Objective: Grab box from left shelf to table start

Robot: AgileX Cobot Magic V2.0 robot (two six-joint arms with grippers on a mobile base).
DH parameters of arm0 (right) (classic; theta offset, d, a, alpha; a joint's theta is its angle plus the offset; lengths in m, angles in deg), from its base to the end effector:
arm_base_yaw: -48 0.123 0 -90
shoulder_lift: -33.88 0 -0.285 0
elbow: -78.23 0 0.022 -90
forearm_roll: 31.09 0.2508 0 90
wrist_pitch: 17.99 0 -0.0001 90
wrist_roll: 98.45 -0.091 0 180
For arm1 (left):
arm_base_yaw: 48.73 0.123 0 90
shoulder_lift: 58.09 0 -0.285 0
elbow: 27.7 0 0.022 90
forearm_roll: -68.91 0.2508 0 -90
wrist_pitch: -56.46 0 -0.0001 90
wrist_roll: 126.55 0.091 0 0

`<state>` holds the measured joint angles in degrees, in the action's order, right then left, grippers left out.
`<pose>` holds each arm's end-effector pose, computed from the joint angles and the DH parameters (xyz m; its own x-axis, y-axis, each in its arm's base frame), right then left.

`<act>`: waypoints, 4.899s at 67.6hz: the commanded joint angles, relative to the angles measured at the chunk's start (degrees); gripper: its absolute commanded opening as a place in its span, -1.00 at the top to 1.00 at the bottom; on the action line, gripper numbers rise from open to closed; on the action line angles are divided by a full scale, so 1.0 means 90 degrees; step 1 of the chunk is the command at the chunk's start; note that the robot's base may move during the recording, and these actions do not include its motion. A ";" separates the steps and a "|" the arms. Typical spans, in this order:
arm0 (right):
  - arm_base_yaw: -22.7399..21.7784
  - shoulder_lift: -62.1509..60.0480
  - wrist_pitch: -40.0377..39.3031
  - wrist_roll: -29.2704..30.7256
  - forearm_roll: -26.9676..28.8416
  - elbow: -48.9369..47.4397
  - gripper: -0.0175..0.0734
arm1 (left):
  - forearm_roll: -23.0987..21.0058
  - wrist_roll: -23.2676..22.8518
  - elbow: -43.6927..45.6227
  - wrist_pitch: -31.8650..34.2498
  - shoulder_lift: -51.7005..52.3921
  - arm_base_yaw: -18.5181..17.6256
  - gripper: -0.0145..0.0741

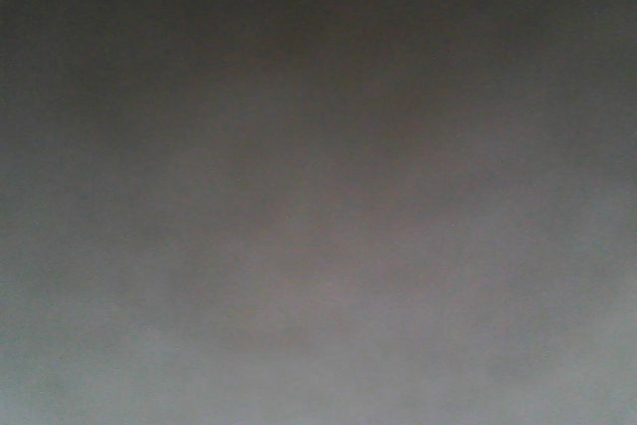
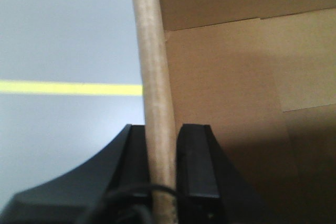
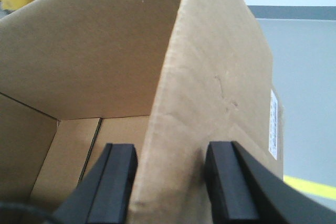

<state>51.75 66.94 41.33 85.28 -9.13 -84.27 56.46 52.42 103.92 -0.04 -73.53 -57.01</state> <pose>0.0208 0.0307 0.4281 -0.3551 0.1071 -0.9287 -0.3215 0.9188 0.2289 0.0158 -0.0188 0.2848 -0.5265 -0.0613 -0.8480 0.2253 0.9517 -0.2087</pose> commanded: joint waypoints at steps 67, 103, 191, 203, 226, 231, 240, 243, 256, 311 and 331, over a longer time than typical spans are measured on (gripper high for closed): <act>0.0020 -0.0014 -0.0268 -0.0019 0.0526 -0.0205 0.47 | -0.0136 0.0251 0.0104 -0.0090 -0.0113 -0.0071 0.90; 0.0014 0.0069 -0.0238 -0.0019 0.0541 -0.0205 0.47 | -0.0162 0.0251 0.0104 -0.0088 -0.0113 -0.0071 0.90; 0.0014 0.0076 -0.0238 -0.0019 0.0542 -0.0205 0.47 | -0.0162 0.0251 0.0104 -0.0030 -0.0113 -0.0071 0.90; 0.0014 0.0076 -0.0238 -0.0019 0.0542 -0.0205 0.47 | -0.0162 0.0251 0.0104 -0.0030 -0.0113 -0.0071 0.90; 0.0014 0.0076 -0.0238 -0.0019 0.0542 -0.0205 0.47 | -0.0162 0.0251 0.0104 -0.0030 -0.0113 -0.0071 0.90; 0.0014 0.0076 -0.0238 -0.0019 0.0542 -0.0205 0.47 | -0.0162 0.0251 0.0104 -0.0030 -0.0113 -0.0071 0.90; 0.0014 0.0076 -0.0238 -0.0019 0.0536 -0.0205 0.47 | -0.0162 0.0251 0.0104 -0.0030 -0.0113 -0.0071 0.90; 0.0014 0.0076 -0.0238 -0.0019 0.0536 -0.0205 0.47 | -0.0162 0.0251 0.0104 -0.0030 -0.0113 -0.0071 0.90; 0.0014 0.0076 -0.0238 -0.0019 0.0536 -0.0205 0.47 | -0.0162 0.0251 0.0104 -0.0030 -0.0113 -0.0071 0.90; 0.0014 0.0076 -0.0238 -0.0019 0.0536 -0.0205 0.47 | -0.0162 0.0251 0.0104 -0.0030 -0.0113 -0.0071 0.90; 0.0014 0.0076 -0.0238 -0.0019 0.0536 -0.0205 0.47 | -0.0162 0.0251 0.0104 -0.0030 -0.0113 -0.0071 0.90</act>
<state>51.71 67.65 41.95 85.28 -9.47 -84.24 56.39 52.16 104.58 -1.45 -73.63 -57.04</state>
